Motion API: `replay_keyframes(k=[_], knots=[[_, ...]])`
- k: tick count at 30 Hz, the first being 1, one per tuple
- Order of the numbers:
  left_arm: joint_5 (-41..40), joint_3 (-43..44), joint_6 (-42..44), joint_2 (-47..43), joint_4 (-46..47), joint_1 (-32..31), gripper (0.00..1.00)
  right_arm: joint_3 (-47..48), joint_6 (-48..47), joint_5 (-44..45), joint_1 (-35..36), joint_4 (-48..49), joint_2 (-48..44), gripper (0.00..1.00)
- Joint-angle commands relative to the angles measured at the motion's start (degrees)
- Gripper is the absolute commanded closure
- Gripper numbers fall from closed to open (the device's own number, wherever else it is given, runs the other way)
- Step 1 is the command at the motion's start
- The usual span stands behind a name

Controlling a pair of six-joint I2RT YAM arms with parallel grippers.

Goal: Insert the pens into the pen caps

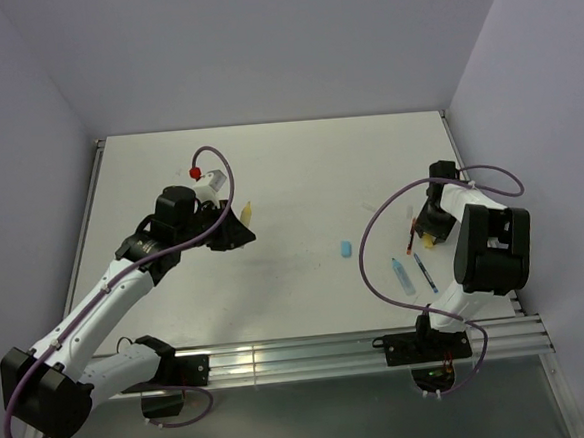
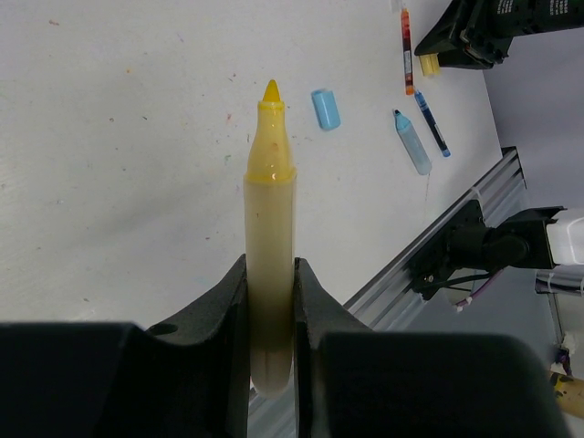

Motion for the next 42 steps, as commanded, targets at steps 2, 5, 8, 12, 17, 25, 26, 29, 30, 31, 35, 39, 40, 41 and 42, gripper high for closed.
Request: replay_keyframes(k=[2,5,8,12,17,25,26,29,30,31,35,39,40,41,42], knots=[[0.1,0.3,0.8,0.4,1.5,-0.3,1.0,0.0,1.6,-0.4,0.2,1.4,1.2,0.53],[0.2,0.3,0.9,0.5,1.6,-0.3,1.0,-0.7,3.1,-1.4,0.3,1.5,0.9,0.57],[0.3,0.3,0.9,0.5,1.6,-0.2,1.0,-0.7,5.1,-2.2,0.2,0.9,0.9,0.58],[0.3,0.3,0.9,0.4,1.6,-0.3,1.0,0.3,6.9,-3.6,0.2,0.1,1.0,0.53],[0.5,0.2,0.9,0.3,1.6,-0.2,0.99,1.0,5.8,-4.8,0.4,-0.2,0.6,0.53],[0.8,0.0,0.9,0.0,1.8,-0.3,1.0,0.6,4.0,-3.2,1.1,-1.2,0.2,0.53],[0.8,0.0,0.9,-0.2,1.8,-0.3,1.0,0.5,4.0,-2.8,1.3,-1.6,0.2,0.53],[0.9,-0.1,0.9,-0.3,1.8,-0.3,0.99,0.4,4.0,-2.3,1.5,-2.5,0.8,0.54],[0.9,-0.1,0.9,-0.4,1.9,-0.3,1.0,0.4,4.1,-2.1,1.4,-2.7,0.9,0.54],[0.9,-0.1,0.9,-0.4,1.8,-0.2,1.0,0.4,4.2,-2.1,1.5,-2.8,1.2,0.54],[1.1,-0.1,0.9,-0.4,1.9,-0.3,1.0,-0.7,4.7,-1.7,1.7,-2.6,1.5,0.55],[1.0,-0.2,0.9,-0.4,1.8,-0.3,1.0,-1.1,5.1,-1.6,1.8,-2.3,2.3,0.62],[1.0,-0.2,0.9,-0.5,1.9,-0.3,1.0,-1.3,5.1,-1.5,1.8,-2.3,2.6,0.69],[0.9,-0.2,0.9,-0.5,1.9,-0.3,1.0,-1.4,5.3,-1.5,1.8,-2.3,2.7,0.73],[0.9,-0.3,0.9,-0.4,1.7,-0.2,1.0,-1.4,5.3,-1.3,1.8,-2.2,2.7,0.77]])
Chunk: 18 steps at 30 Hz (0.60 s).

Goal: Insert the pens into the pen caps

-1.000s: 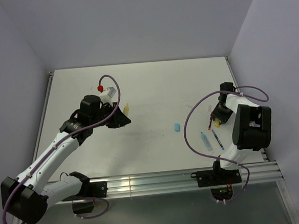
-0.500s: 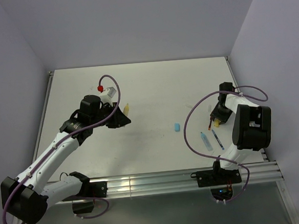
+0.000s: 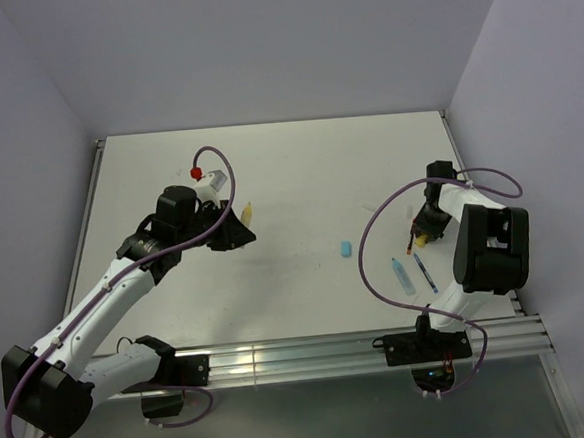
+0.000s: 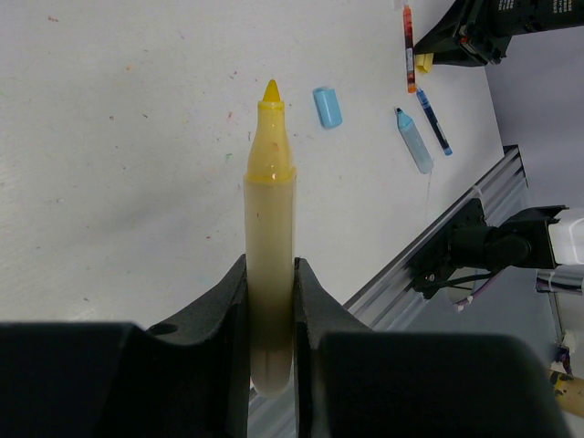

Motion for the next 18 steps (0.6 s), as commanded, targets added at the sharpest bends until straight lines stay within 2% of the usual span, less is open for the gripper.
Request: replay_keyframes(k=[1,4,9,13,18], knots=[[0.9,-0.2,0.8,-1.0,1.8,-0.3,1.0,-1.4,0.8,1.1,0.5,-1.9,2.5,0.86],[0.8,-0.1,0.9,-1.0,1.7,-0.2,1.0,-1.4,1.7,2.3,0.5,-2.4,2.1,1.0],[1.6,0.3,1.5,-1.0,1.9,-0.3,1.0,1.2,3.1,2.3,0.5,-5.4,-6.7,1.0],[4.9,-0.2,1.5,-2.0,4.2,-0.2,1.0,7.5,3.2,-2.9,1.3,-8.5,-16.0,1.0],[7.7,0.3,1.1,-1.9,8.3,-0.1,1.0,14.7,3.6,-7.3,7.2,-9.0,-23.2,1.0]])
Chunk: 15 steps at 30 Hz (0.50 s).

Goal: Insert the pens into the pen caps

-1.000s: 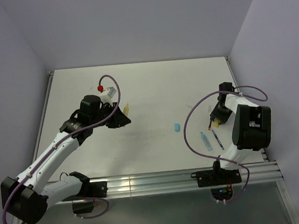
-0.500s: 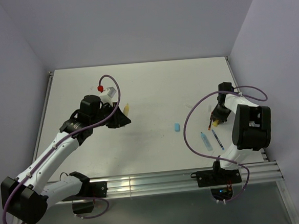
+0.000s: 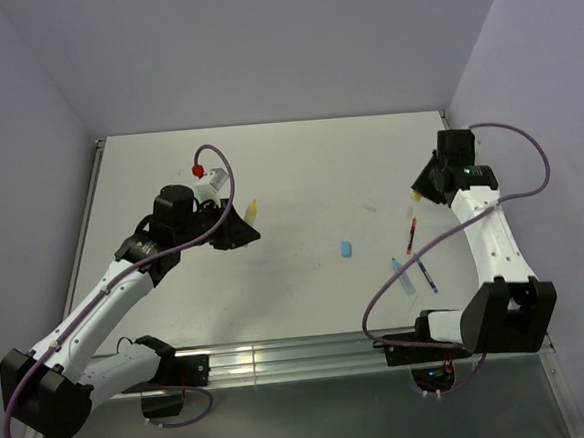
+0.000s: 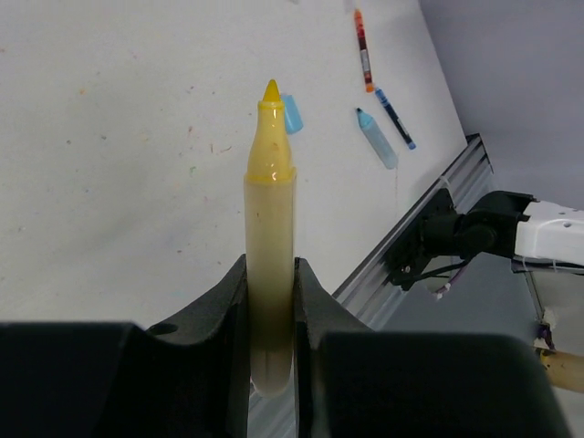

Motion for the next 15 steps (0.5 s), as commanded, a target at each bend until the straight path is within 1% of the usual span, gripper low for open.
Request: replay_keyframes(k=[1,2,4,6,8,9,10,11,13,15], knots=[[3.6,2.3,0.9,-0.4,6.1,-0.1,1.0,7.7,1.0,-4.2,5.8,-0.1,-3.7,1.0],[4.3,3.6,0.9,0.3,6.3,-0.2,1.0,9.3,1.0,-4.2,7.1,0.2,-3.7,1.0],[6.0,6.5,0.8,2.5,7.5,-0.2,1.0,14.6,0.7,-5.7,12.2,1.0,-2.9,1.0],[7.7,7.1,-0.4,3.7,11.8,-0.3,1.0,17.9,0.2,-7.4,14.8,2.5,-1.4,1.0],[8.8,8.2,-1.4,5.0,16.5,-0.4,1.0,23.2,0.4,-9.2,17.9,2.5,0.5,1.0],[10.5,8.7,-2.6,6.3,17.8,-0.5,1.0,25.1,0.8,-10.9,18.7,2.1,1.4,1.0],[10.6,9.9,-3.2,7.0,18.6,-0.7,1.0,27.3,1.2,-11.3,19.6,2.6,2.5,1.0],[10.4,10.7,-3.8,7.9,22.5,-1.4,1.0,27.8,2.0,-11.8,21.2,3.5,2.7,1.0],[10.2,14.5,-4.1,11.3,23.2,-2.4,1.0,28.6,2.9,-12.1,23.1,6.7,3.0,1.0],[7.1,16.8,-1.7,14.4,22.9,-4.2,1.0,28.4,4.5,-12.2,25.2,10.4,3.7,1.0]])
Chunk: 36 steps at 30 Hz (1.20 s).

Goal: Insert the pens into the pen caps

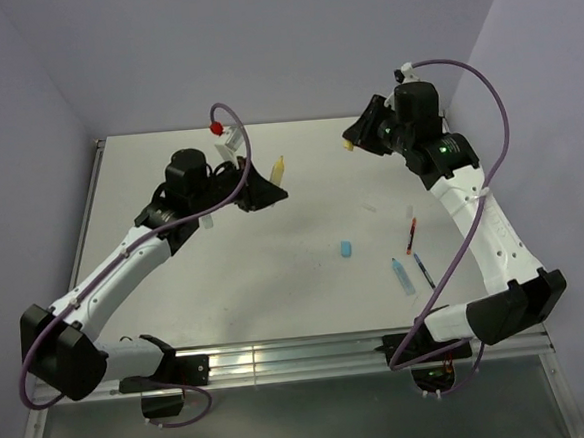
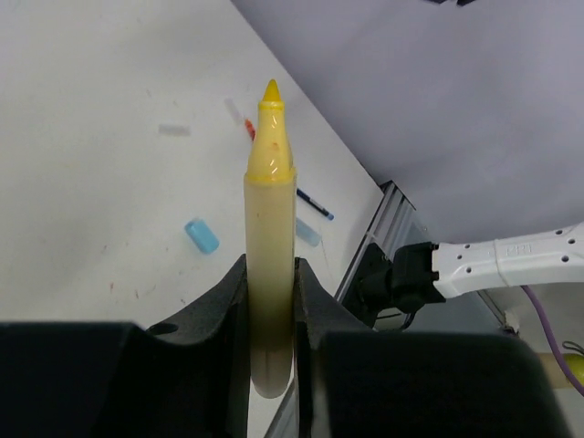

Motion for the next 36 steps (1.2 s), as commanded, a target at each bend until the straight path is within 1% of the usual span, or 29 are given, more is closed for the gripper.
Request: replay_keyframes(k=[1,3,5,6,9,12,18,36], knots=[[-1.6,7.0,1.8,3.7,6.2,-2.8,1.0,2.7,2.8,-2.3,2.8,6.4,1.2,1.0],[-4.4,8.1,2.1,5.7,6.4,-4.2,1.0,2.7,2.5,-2.5,4.8,8.6,3.2,1.0],[-4.8,8.4,1.6,7.0,7.9,-4.4,1.0,4.3,1.5,-0.4,7.0,8.3,5.7,1.0],[-4.9,8.3,1.4,8.0,8.4,-4.4,1.0,4.3,1.1,-0.3,8.7,9.2,6.1,1.0],[-5.6,6.2,1.5,9.3,9.5,-4.7,1.0,3.9,1.6,0.1,10.0,10.7,5.6,1.0],[-7.3,4.1,1.6,9.0,10.8,-5.1,1.0,1.0,4.3,-1.9,10.1,14.3,3.4,1.0],[-9.9,2.9,2.9,8.9,10.7,-5.7,1.0,1.4,4.6,-2.3,10.1,13.7,2.1,1.0],[-11.0,4.1,4.0,9.6,9.3,-6.5,1.0,2.4,4.8,-1.3,12.0,12.4,5.4,1.0]])
